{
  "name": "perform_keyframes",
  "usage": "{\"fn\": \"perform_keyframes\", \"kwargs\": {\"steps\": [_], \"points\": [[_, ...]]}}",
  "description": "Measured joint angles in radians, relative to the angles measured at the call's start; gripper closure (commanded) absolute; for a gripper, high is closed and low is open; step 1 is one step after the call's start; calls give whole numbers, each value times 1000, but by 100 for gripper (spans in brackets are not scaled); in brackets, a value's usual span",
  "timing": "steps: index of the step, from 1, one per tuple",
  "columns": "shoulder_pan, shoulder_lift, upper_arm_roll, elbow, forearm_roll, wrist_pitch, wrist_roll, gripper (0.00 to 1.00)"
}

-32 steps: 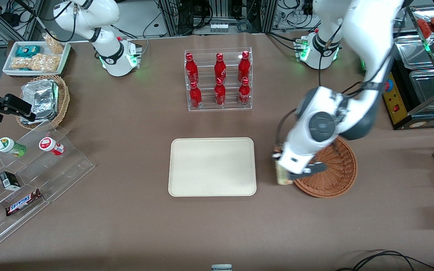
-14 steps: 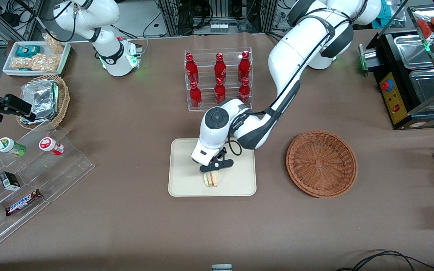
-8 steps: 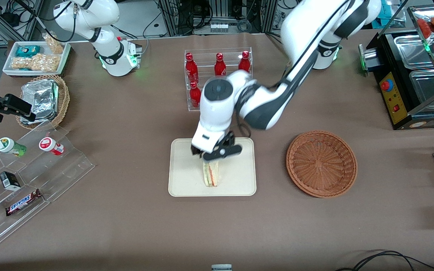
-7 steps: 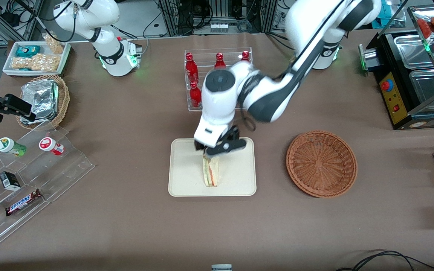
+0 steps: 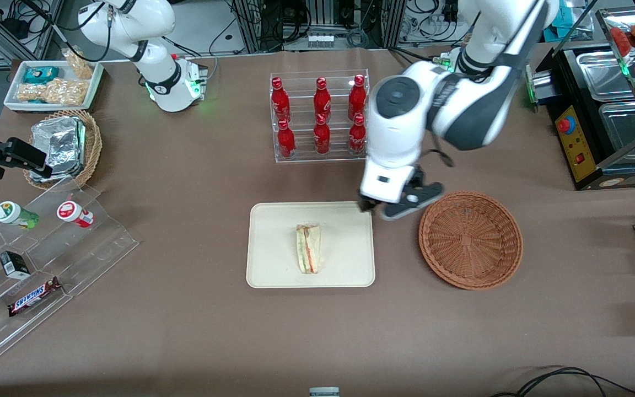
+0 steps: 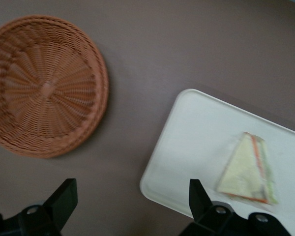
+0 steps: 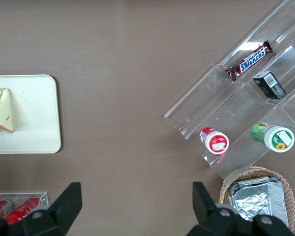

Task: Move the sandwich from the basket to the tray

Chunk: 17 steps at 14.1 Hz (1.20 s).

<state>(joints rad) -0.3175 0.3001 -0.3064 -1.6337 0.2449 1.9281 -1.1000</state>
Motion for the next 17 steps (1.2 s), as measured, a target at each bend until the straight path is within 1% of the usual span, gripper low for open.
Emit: {"fn": "perform_keyframes", "kwargs": {"steps": [2,6,10,12,14,17], "points": [[72,-48,2,-42,-46,-38,124,0],[238,-153,4,-57,-151,-258,455,0],[393,-267,13,-58,-210,-424,737,0],[421,-312,60,-57,-221,-452,838,0],[423,-346,142,-44,-224,-463,939,0],[425,-358,241,9,-231,-468,1030,0]]}}
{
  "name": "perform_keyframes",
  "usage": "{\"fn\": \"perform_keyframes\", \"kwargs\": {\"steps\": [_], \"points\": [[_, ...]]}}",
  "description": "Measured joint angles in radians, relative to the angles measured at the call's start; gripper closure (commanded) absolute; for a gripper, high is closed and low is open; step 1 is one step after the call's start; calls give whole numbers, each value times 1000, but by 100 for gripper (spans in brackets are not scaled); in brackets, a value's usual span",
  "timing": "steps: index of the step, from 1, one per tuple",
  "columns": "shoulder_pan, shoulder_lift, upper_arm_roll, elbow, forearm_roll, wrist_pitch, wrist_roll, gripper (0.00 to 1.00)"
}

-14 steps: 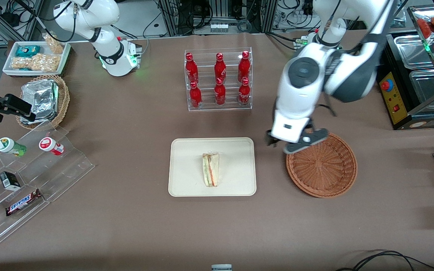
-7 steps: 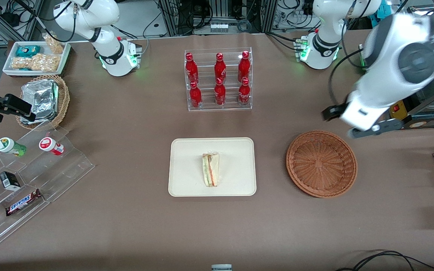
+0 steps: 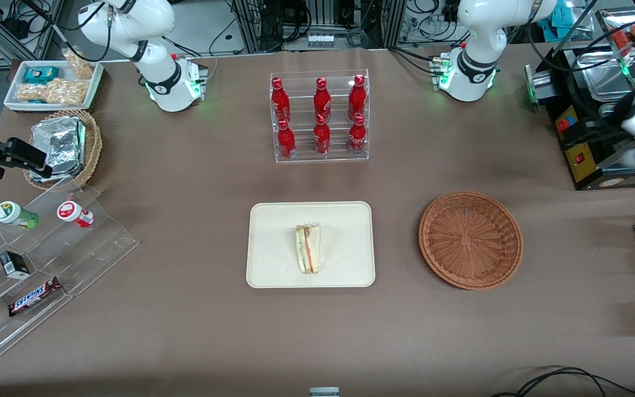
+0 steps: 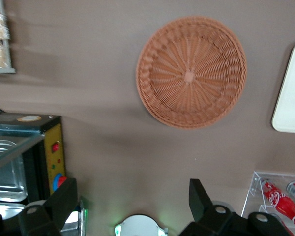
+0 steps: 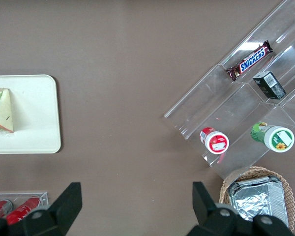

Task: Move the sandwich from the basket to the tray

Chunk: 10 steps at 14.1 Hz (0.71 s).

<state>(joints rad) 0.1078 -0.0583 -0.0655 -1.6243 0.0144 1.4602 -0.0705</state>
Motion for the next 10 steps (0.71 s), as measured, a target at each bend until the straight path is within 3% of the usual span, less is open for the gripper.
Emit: {"fn": "perform_keyframes", "kwargs": {"steps": [4,10], "points": [[0,7,52,55,-49,0,11,0],[-9,53,55,73,-56,4,11,0]]}}
